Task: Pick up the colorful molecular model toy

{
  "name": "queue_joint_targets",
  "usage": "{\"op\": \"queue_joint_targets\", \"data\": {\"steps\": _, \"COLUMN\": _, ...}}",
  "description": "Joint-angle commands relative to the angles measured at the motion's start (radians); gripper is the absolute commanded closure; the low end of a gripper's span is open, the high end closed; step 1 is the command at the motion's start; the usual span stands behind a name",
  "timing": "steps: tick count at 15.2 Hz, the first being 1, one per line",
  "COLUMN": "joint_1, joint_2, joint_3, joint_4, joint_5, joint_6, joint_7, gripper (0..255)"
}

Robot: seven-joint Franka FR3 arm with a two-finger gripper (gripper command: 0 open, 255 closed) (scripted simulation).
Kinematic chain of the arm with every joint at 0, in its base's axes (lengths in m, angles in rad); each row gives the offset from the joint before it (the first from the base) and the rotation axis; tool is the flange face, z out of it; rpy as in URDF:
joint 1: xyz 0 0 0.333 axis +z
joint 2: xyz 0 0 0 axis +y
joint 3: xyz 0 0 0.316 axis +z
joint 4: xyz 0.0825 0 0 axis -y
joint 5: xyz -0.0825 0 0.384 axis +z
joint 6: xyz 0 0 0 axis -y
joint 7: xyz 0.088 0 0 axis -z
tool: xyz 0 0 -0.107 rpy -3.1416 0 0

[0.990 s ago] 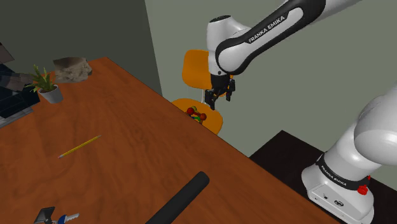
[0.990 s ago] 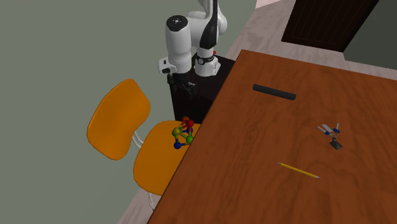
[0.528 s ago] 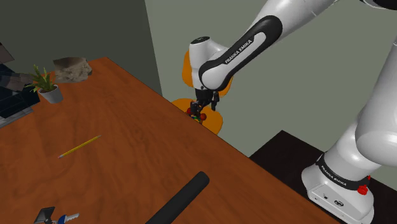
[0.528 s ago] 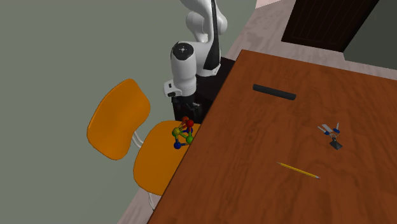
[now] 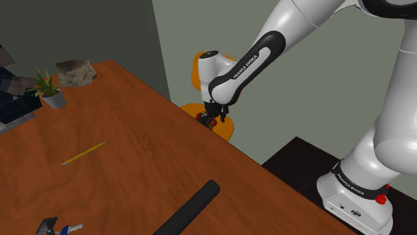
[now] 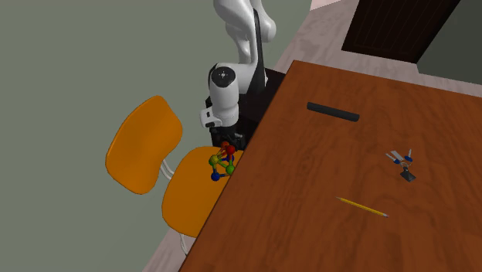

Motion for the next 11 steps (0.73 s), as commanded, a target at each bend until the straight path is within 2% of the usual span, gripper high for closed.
{"op": "queue_joint_targets", "data": {"steps": 1, "joint_1": 0.001, "joint_2": 0.003, "joint_3": -0.001, "joint_4": -0.001, "joint_5": -0.002, "joint_6": 0.005, "joint_7": 0.002, "gripper": 0}}
{"op": "queue_joint_targets", "data": {"steps": 2, "joint_1": 0.001, "joint_2": 0.003, "joint_3": -0.001, "joint_4": -0.002, "joint_5": -0.002, "joint_6": 0.005, "joint_7": 0.002, "gripper": 255}}
{"op": "queue_joint_targets", "data": {"steps": 11, "joint_1": 0.001, "joint_2": 0.003, "joint_3": 0.000, "joint_4": -0.001, "joint_5": -0.002, "joint_6": 0.005, "joint_7": 0.002, "gripper": 255}}
